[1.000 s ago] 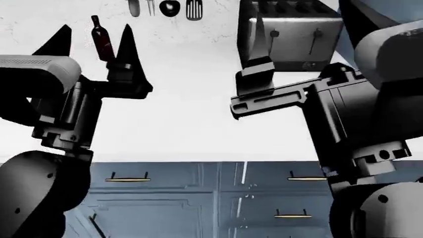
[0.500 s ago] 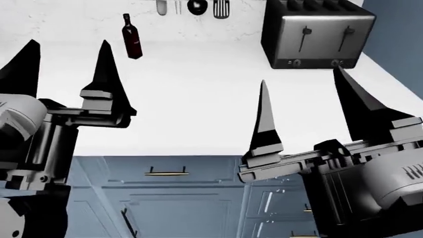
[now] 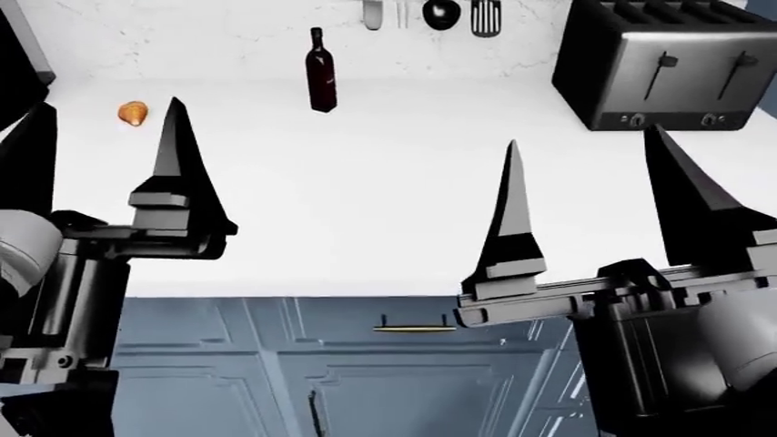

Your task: Pick the jello cup and cereal from the counter and place them in the cabinets closest to them.

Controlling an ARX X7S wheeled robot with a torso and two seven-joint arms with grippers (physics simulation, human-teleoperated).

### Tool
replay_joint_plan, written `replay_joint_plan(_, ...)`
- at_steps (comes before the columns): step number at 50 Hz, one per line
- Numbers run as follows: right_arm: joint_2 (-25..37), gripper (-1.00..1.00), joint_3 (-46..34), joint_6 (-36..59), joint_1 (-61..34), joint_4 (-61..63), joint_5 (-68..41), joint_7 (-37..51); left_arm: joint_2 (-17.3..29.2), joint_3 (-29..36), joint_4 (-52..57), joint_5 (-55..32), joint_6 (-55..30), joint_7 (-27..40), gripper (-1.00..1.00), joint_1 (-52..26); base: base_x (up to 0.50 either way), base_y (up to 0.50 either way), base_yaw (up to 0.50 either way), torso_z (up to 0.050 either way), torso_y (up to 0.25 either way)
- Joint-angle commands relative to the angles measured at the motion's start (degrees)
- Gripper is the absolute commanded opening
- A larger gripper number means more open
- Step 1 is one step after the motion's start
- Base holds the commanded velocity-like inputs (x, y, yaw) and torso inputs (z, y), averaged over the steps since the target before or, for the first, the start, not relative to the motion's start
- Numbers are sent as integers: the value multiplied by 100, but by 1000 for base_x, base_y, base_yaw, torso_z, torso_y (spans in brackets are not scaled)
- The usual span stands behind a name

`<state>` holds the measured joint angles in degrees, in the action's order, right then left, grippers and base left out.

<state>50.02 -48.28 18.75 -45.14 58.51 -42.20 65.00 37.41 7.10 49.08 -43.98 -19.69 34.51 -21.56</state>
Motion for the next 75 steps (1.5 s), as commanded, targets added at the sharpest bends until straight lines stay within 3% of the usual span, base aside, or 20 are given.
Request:
replay_joint_plan(1, 27, 100, 13, 182, -197, 54, -211, 264, 35, -159, 100, -48, 201, -5, 100, 234, 86, 499, 0, 0, 0)
replay_joint_plan(7, 183, 100, 29, -305, 76, -30, -106, 109, 64, -151, 115, -45, 164, 33, 100, 241, 86, 499, 0, 0, 0)
replay_joint_plan(60, 124, 100, -511, -139, -358, 79, -64, 481, 168, -61, 255, 3, 255, 1, 100, 295, 15, 500, 0, 0, 0)
replay_joint_plan(75, 250, 100, -1278, -253, -924, 126, 112, 778, 182, -12, 260, 16, 255, -2, 100, 283, 258, 475, 0, 0, 0)
